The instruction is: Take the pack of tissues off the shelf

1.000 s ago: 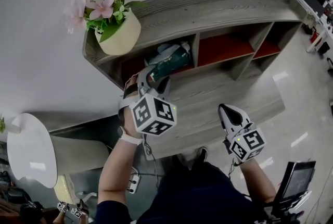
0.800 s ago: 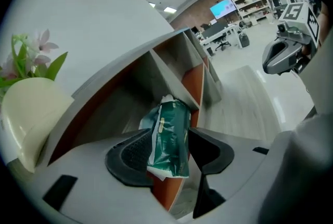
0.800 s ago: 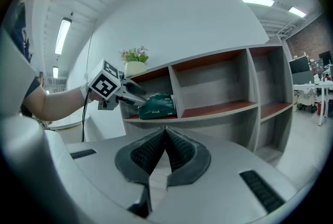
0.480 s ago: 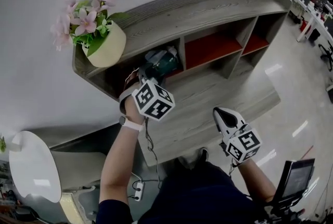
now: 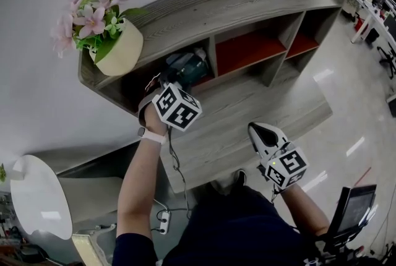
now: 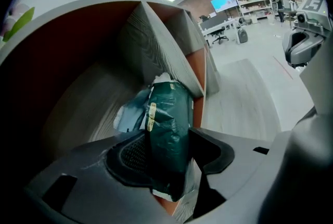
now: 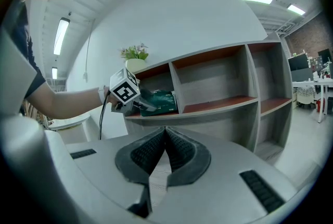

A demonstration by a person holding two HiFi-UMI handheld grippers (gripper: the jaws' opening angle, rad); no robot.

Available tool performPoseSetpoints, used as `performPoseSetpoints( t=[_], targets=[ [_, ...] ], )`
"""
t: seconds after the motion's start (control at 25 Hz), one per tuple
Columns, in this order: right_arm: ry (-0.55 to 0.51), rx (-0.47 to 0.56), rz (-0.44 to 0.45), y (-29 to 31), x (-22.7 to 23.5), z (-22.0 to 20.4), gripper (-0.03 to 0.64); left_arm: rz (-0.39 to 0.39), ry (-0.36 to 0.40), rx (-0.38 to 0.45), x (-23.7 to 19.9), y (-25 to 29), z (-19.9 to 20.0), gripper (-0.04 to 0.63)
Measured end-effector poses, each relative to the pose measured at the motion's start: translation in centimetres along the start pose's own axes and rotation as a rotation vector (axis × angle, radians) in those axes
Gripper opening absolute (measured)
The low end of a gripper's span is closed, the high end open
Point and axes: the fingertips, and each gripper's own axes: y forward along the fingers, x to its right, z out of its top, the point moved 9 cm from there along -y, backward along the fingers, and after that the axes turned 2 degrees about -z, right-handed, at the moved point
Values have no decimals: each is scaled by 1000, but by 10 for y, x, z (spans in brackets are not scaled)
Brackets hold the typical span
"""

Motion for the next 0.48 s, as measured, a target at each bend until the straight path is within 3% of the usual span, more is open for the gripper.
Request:
performPoseSetpoints(
  t=[0.28,0.48],
  targets=[
    [-2,-4,20,7,-4,-2,5,-14,-14,15,2,6,-5,216],
    [-4,-12,28,8,-8,-4,3,-36,17,28,4,4,-5,190]
  ],
)
